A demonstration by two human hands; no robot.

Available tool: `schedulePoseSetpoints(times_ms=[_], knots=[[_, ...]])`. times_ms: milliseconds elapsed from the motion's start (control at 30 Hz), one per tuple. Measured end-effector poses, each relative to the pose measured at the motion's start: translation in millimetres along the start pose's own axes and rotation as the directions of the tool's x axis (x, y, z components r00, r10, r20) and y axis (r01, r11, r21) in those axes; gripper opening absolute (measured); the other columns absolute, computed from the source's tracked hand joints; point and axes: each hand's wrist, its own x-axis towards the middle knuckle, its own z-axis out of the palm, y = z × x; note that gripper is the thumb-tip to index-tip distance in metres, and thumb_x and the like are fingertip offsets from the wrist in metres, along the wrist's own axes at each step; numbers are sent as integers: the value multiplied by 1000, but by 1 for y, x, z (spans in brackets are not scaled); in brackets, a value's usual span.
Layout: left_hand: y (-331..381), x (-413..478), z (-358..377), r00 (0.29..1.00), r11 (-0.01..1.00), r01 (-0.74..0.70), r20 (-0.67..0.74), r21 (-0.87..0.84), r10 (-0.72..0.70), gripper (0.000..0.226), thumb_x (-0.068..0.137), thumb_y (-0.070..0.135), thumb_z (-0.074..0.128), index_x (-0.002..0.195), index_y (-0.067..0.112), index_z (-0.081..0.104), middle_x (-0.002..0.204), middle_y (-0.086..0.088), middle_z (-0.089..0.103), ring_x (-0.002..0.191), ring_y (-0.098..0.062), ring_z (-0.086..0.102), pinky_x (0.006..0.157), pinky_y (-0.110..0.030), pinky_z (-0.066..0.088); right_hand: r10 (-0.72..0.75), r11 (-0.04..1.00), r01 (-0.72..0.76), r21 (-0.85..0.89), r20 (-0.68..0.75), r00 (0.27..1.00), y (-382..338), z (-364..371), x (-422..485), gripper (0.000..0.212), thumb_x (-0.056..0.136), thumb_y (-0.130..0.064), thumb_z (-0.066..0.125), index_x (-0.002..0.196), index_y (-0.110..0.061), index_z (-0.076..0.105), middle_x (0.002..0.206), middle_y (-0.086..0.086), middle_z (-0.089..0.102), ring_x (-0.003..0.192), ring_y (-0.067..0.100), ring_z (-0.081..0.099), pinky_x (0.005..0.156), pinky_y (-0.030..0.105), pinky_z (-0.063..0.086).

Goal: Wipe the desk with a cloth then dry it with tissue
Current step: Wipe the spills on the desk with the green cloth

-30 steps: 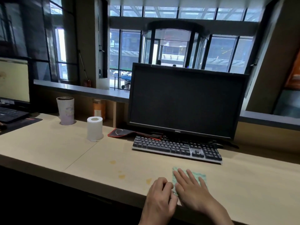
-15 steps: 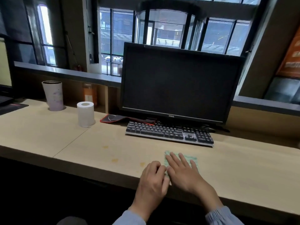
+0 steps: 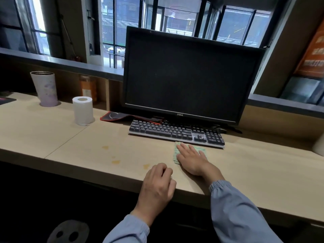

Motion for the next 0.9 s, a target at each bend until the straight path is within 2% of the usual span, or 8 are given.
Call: schedulePoseSetpoints(times_ms=[133,233,500,633,700,800,900], knots=[[-1,-1,0,1000,1000,8,6,-4,-8,6,89,10,53,86,9,59,90,-6,50,74,-23,49,63,-38,47,111,994,-112,-10,-33,993,39,-4,-7,59,109,-47,14,165,-35,1,173,-12,-7,158,15,-10,126,51,-3],[1,0,0,1000,1000,22,15,-9,-22,7,88,11,53,87,10,59,91,-5,50,74,-22,49,63,-37,48,151,988,-151,-11,-31,988,35,-3,-7,58,109,-43,12,165,-33,-1,172,-10,-11,158,18,-13,124,54,-7],[0,0,-1,1000,999,22,10,-23,-22,5,89,10,55,85,9,58,90,-7,51,76,-23,51,67,-36,50,-28,999,27,-30,-14,1000,-38,12,20,60,109,-43,12,165,-31,-3,172,-9,-13,157,20,-16,123,55,-11],[-1,0,-2,1000,1000,13,8,-8,-13,8,90,10,54,86,8,60,90,-7,51,76,-24,51,67,-37,50,-77,997,77,-19,-7,997,-25,7,15,59,109,-47,13,165,-34,0,172,-12,-10,158,15,-13,125,51,-8],[-1,0,-1,1000,1000,11,6,-4,-11,8,90,9,54,86,7,61,91,-7,51,76,-24,51,66,-38,50,-55,998,54,-19,-20,998,0,3,7,59,110,-48,15,165,-34,1,172,-12,-8,158,15,-11,126,50,-5],[-1,-2,1,1000,1000,9,-2,-9,-9,7,88,8,54,86,7,61,91,-7,51,75,-24,50,64,-38,49,53,998,-54,-24,-56,997,38,0,-3,59,110,-48,15,165,-34,2,173,-11,-6,158,16,-8,126,51,-2],[0,-2,1,1000,1000,4,-12,-12,-4,6,88,8,55,86,8,61,90,-6,51,75,-24,50,64,-39,49,108,994,-108,-30,-21,994,42,-1,-3,59,110,-46,13,165,-34,-1,172,-11,-11,158,18,-13,125,53,-6]])
